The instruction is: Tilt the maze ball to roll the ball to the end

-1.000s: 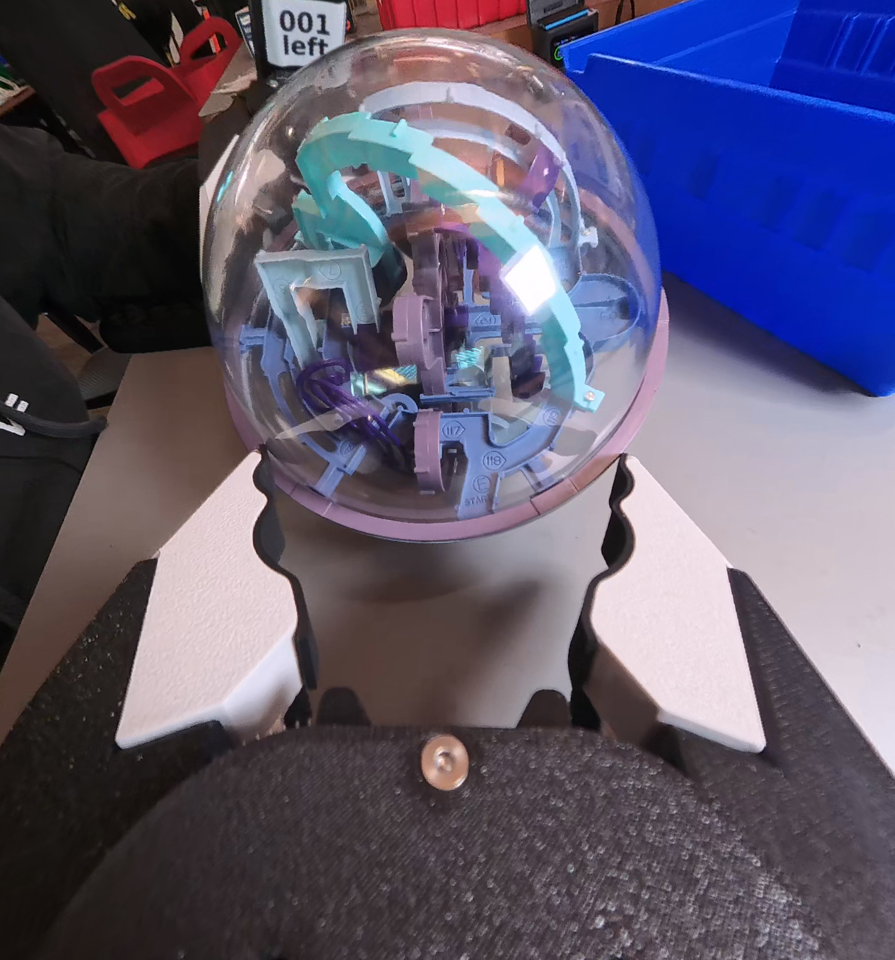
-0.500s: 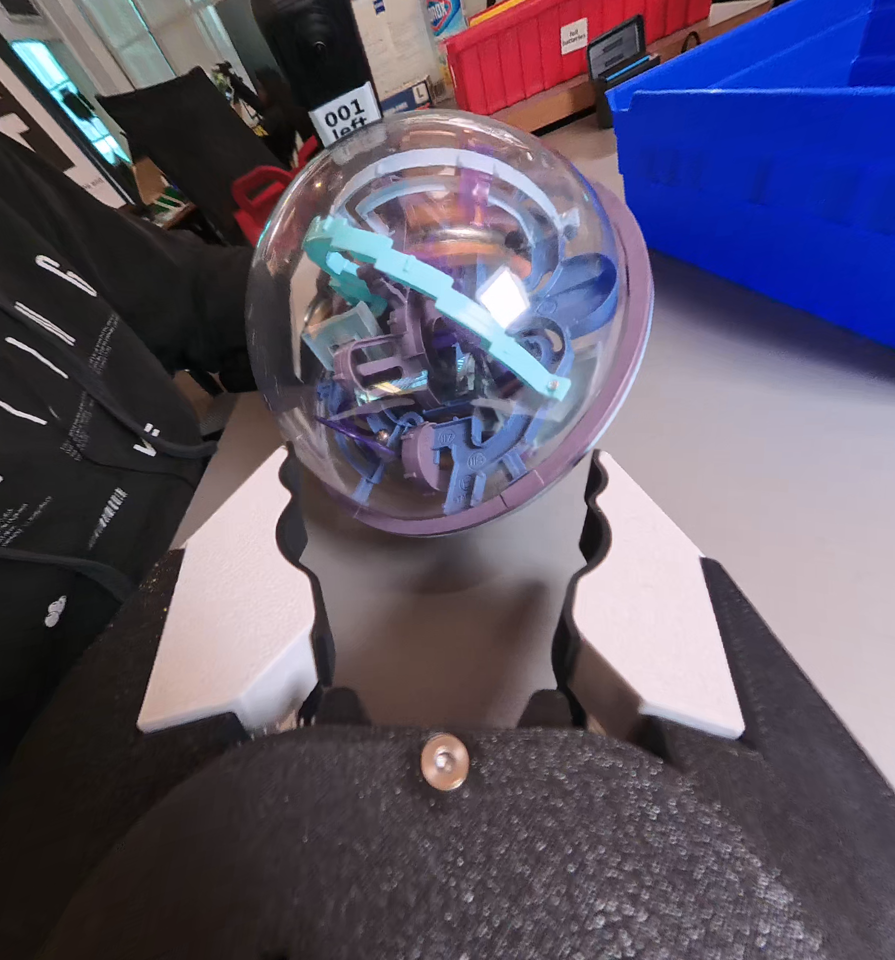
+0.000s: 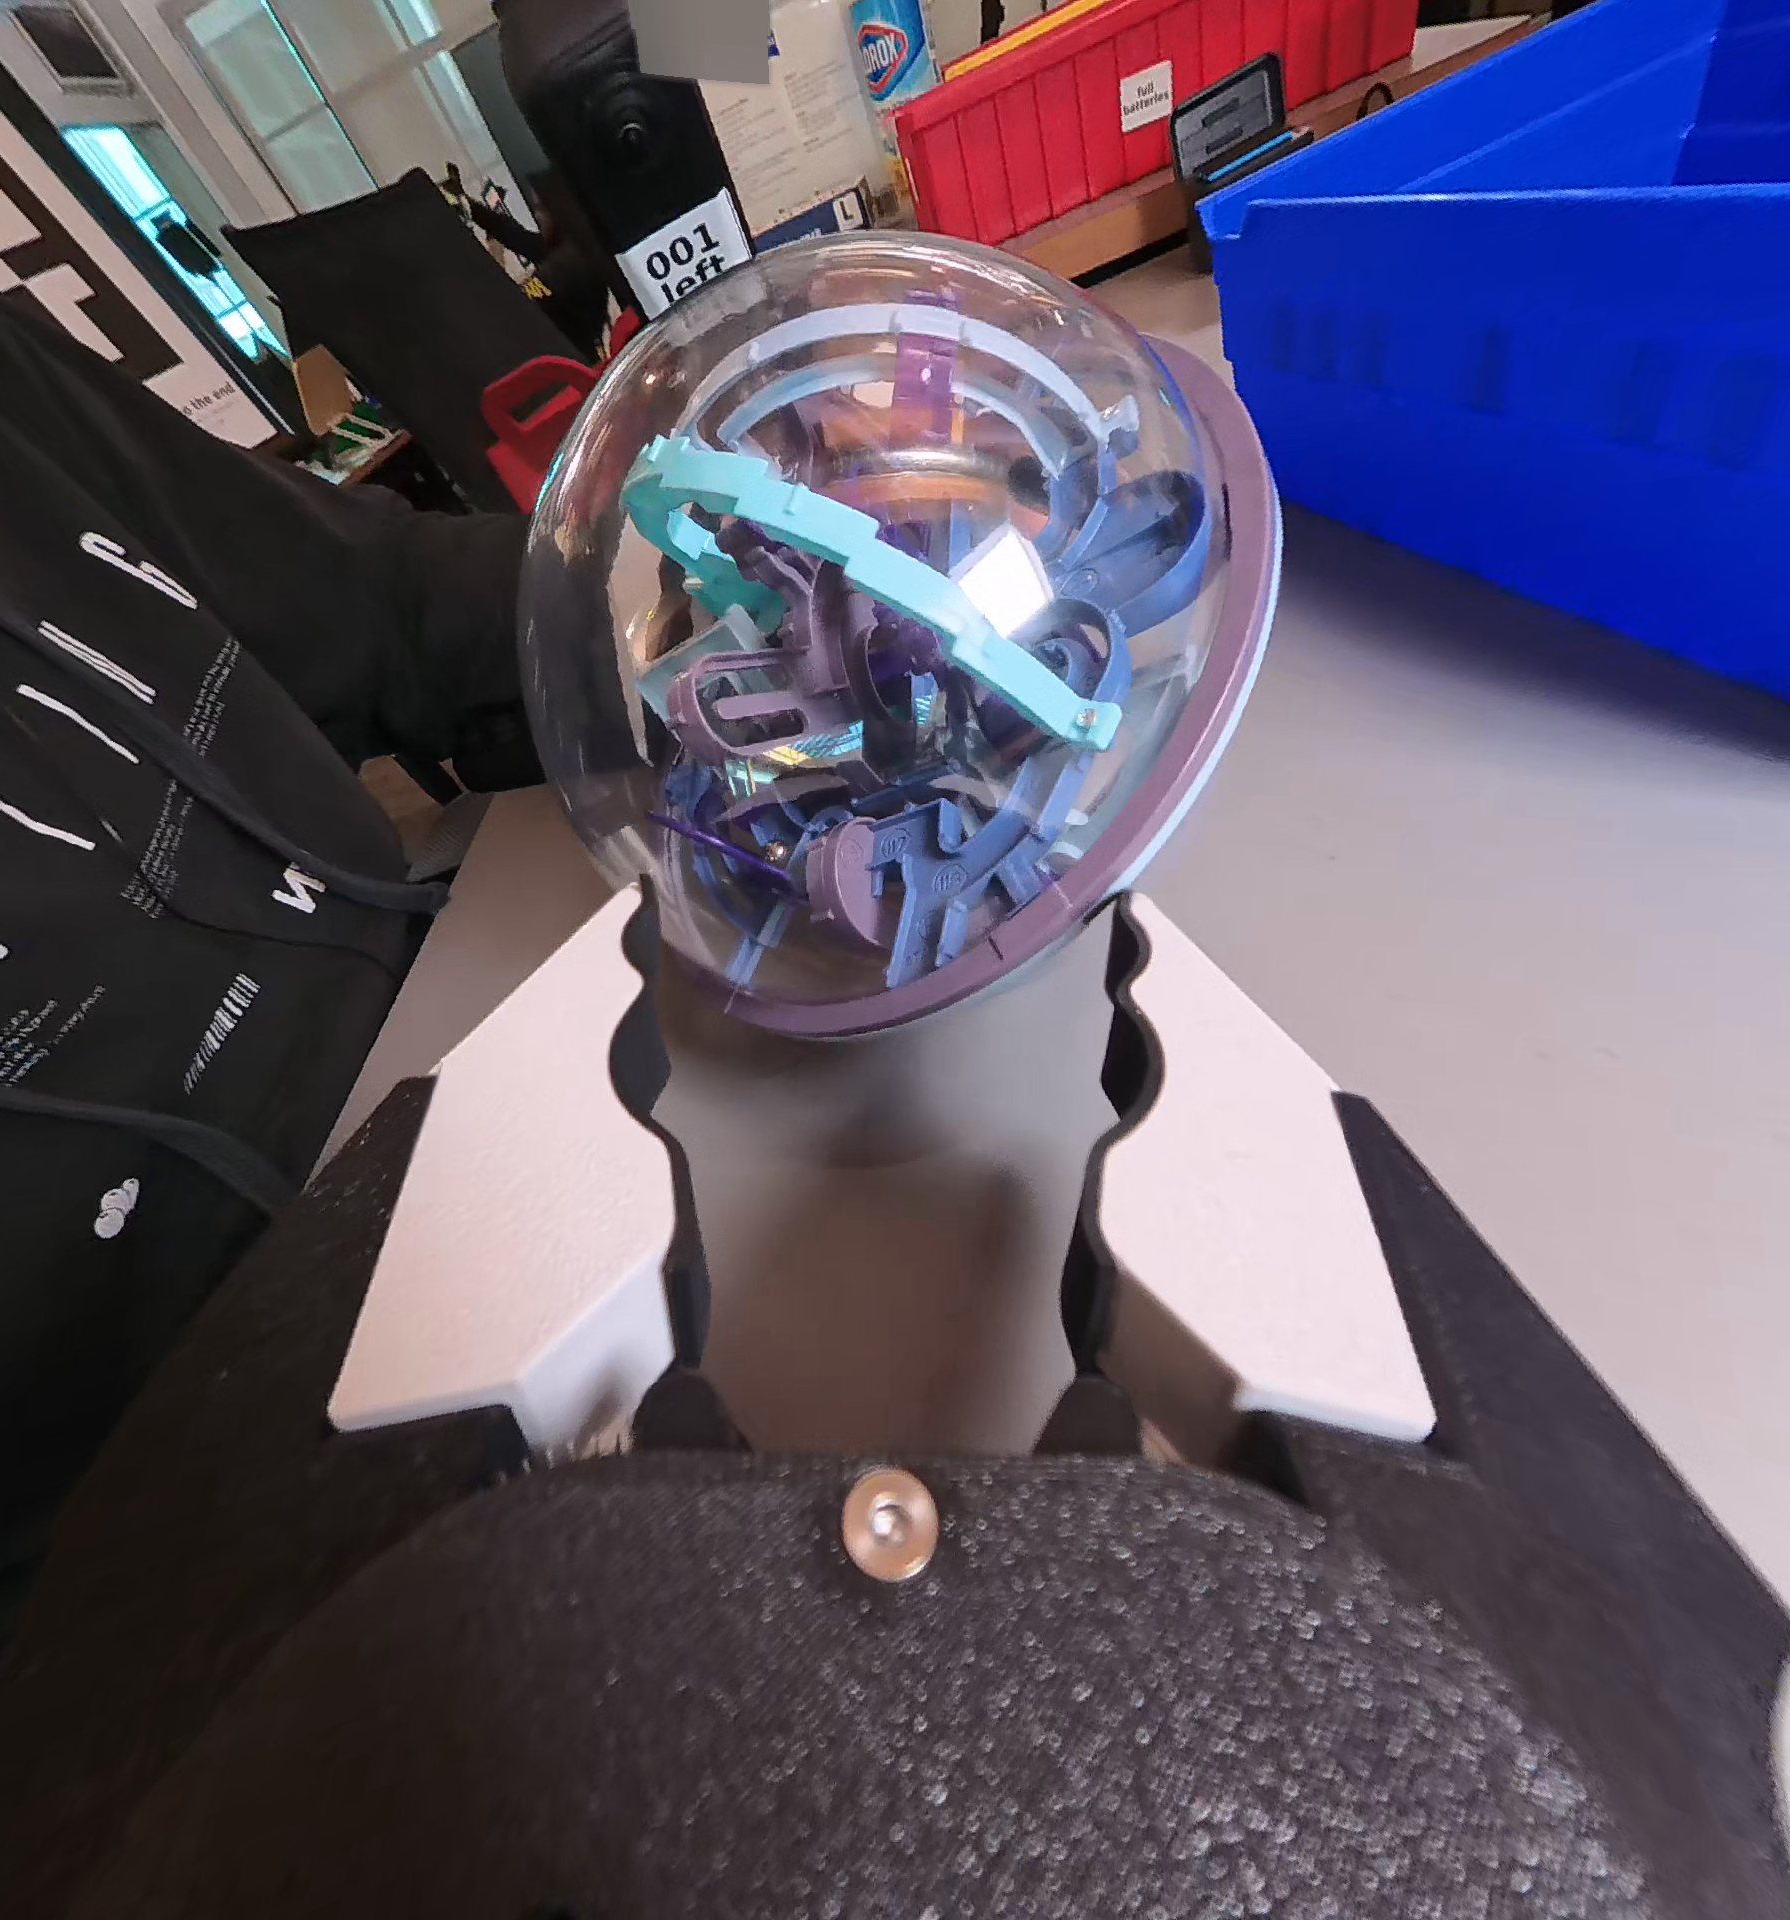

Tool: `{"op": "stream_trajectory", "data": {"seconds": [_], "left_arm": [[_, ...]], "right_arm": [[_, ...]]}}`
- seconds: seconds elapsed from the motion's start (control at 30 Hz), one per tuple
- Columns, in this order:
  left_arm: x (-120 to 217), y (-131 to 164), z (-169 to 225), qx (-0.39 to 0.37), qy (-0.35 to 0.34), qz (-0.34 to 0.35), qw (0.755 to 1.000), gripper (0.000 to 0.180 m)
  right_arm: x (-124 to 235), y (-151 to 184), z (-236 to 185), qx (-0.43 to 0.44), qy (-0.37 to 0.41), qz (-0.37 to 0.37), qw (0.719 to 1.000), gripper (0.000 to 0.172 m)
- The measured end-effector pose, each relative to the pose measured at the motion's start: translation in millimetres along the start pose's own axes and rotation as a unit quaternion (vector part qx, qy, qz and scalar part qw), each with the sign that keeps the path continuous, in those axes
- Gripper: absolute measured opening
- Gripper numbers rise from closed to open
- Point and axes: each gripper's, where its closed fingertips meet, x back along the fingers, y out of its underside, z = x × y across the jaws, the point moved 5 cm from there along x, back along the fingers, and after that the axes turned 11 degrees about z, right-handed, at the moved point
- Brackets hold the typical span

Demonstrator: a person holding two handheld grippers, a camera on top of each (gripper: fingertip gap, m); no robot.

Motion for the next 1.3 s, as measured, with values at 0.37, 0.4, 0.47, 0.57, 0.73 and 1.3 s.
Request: {"op": "stream_trajectory", "data": {"seconds": [0.37,0.4,0.47,0.57,0.73,1.3], "left_arm": [[4.1,4.2,-1.0,-0.032,-0.003,-0.018,0.999,0.134],[4.4,5.7,-1.3,-0.035,-0.005,-0.023,0.999,0.134],[3.9,6.0,-1.3,-0.039,-0.008,-0.024,0.999,0.134],[4.6,3.9,-0.9,-0.037,-0.005,-0.016,0.999,0.134],[7.2,-1.1,-2.7,-0.027,-0.008,0.0,1.0,0.132],[-1.7,-15.0,-4.7,0.188,-0.011,0.075,0.979,0.142]], "right_arm": [[11.2,-1.3,3.5,-0.016,-0.007,0.007,1.0,0.039],[12.5,-1.1,4.7,-0.014,-0.003,0.008,1.0,0.026],[13.6,-0.6,6.4,-0.013,0.0,0.012,1.0,0.013],[12.8,2.8,7.2,-0.015,0.001,0.004,1.0,0.013],[10.6,8.9,10.3,-0.008,0.015,-0.017,1.0,0.013],[2.1,21.9,8.7,0.029,0.041,-0.083,0.995,0.009]]}}
